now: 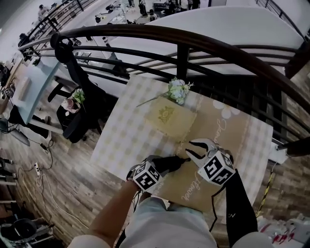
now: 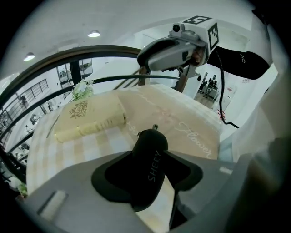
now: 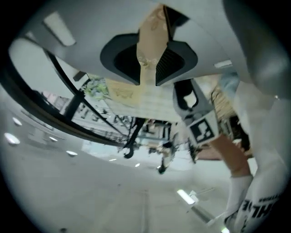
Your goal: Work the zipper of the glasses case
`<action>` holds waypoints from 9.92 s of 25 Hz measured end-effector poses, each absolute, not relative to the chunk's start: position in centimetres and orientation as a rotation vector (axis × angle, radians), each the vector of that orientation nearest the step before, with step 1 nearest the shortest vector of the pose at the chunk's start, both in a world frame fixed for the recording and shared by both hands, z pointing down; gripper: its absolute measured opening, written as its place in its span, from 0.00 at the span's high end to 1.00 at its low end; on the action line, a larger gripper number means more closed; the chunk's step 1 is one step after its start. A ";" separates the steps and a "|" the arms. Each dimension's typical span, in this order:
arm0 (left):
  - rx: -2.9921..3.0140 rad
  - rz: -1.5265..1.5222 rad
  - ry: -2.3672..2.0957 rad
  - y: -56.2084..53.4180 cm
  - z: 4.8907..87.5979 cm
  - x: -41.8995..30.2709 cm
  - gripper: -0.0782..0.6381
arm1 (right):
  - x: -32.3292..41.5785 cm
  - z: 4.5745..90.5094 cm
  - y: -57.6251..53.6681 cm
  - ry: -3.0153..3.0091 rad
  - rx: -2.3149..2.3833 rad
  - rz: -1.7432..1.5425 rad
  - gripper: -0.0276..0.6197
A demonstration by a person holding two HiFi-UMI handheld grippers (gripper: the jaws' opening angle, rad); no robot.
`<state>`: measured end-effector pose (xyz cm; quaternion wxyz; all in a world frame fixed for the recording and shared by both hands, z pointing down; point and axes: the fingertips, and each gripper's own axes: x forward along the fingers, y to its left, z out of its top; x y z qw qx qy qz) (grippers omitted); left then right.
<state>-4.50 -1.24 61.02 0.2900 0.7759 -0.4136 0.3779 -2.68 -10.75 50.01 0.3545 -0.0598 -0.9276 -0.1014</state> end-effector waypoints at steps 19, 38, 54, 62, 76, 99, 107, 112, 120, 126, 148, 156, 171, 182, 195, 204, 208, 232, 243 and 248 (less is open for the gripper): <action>2.081 0.878 -1.097 -1.7 60.9 -5.0 0.59 | -3.6 64.1 -6.1 -1.529 -1.080 -1.203 0.78; 2.120 0.875 -1.073 -1.8 60.9 -4.9 0.59 | -3.2 66.0 -5.5 -1.275 -1.400 -1.390 0.90; 2.105 0.876 -1.041 -1.9 60.9 -4.9 0.58 | 0.1 65.7 -5.7 -1.317 -1.307 -1.316 0.91; 2.107 0.881 -1.025 -1.9 60.9 -4.9 0.58 | 0.5 65.4 -5.6 -1.428 -1.175 -1.219 0.91; 2.110 0.895 -1.017 -1.9 61.0 -4.9 0.58 | 1.6 65.3 -4.0 -1.606 -0.930 -0.944 0.91; 2.142 0.935 -0.956 -1.7 61.0 -4.7 0.58 | 1.9 65.5 -2.2 -1.904 -0.381 -0.286 0.91; 2.163 0.950 -0.927 -1.6 61.1 -4.6 0.58 | 1.9 65.3 -1.4 -1.944 -0.268 -0.174 0.91; 2.164 0.969 -0.914 -1.5 61.1 -4.5 0.58 | 2.0 65.0 0.9 -1.959 -0.283 -0.108 0.91; 2.178 0.962 -0.911 -1.6 61.1 -4.4 0.58 | 3.0 65.8 0.9 -1.983 0.040 0.036 0.91; 2.187 0.958 -0.921 -1.6 61.1 -4.6 0.58 | 1.9 65.5 -0.8 -2.046 0.184 0.138 0.73; 2.213 0.923 -0.899 -1.5 60.7 -5.1 0.59 | 2.1 65.0 -2.2 -2.030 0.255 0.019 0.91; 2.335 1.094 -0.897 -2.2 59.2 -3.8 0.60 | 3.6 65.2 -6.0 -1.966 0.179 -0.156 0.91; 2.312 1.101 -0.799 -2.4 60.7 -2.4 0.82 | 3.2 66.2 -6.8 -2.012 0.044 -0.222 0.81; 2.312 1.070 -0.790 -2.5 60.8 -2.5 0.82 | 2.8 66.1 -7.2 -1.994 -0.009 -0.337 0.91; 2.307 1.040 -0.781 -2.6 61.0 -2.5 0.82 | 2.9 65.9 -4.8 -1.951 -0.061 -0.397 0.91; 2.313 1.032 -0.772 -2.5 60.9 -2.5 0.82 | 2.4 66.0 -3.4 -1.967 -0.025 -0.349 0.91; 2.316 1.030 -0.763 -2.5 60.9 -2.6 0.82 | 2.2 65.9 -3.0 -1.969 -0.021 -0.340 0.91; 2.342 1.034 -0.726 -2.5 60.9 -2.5 0.82 | 0.8 66.0 -0.4 -1.993 0.014 -0.264 0.91; 2.354 1.029 -0.719 -2.5 60.8 -2.4 0.82 | 0.3 65.8 0.6 -1.996 0.018 -0.248 0.91; 2.363 1.024 -0.711 -2.5 60.9 -2.5 0.82 | -0.2 65.8 1.0 -1.999 0.030 -0.233 0.91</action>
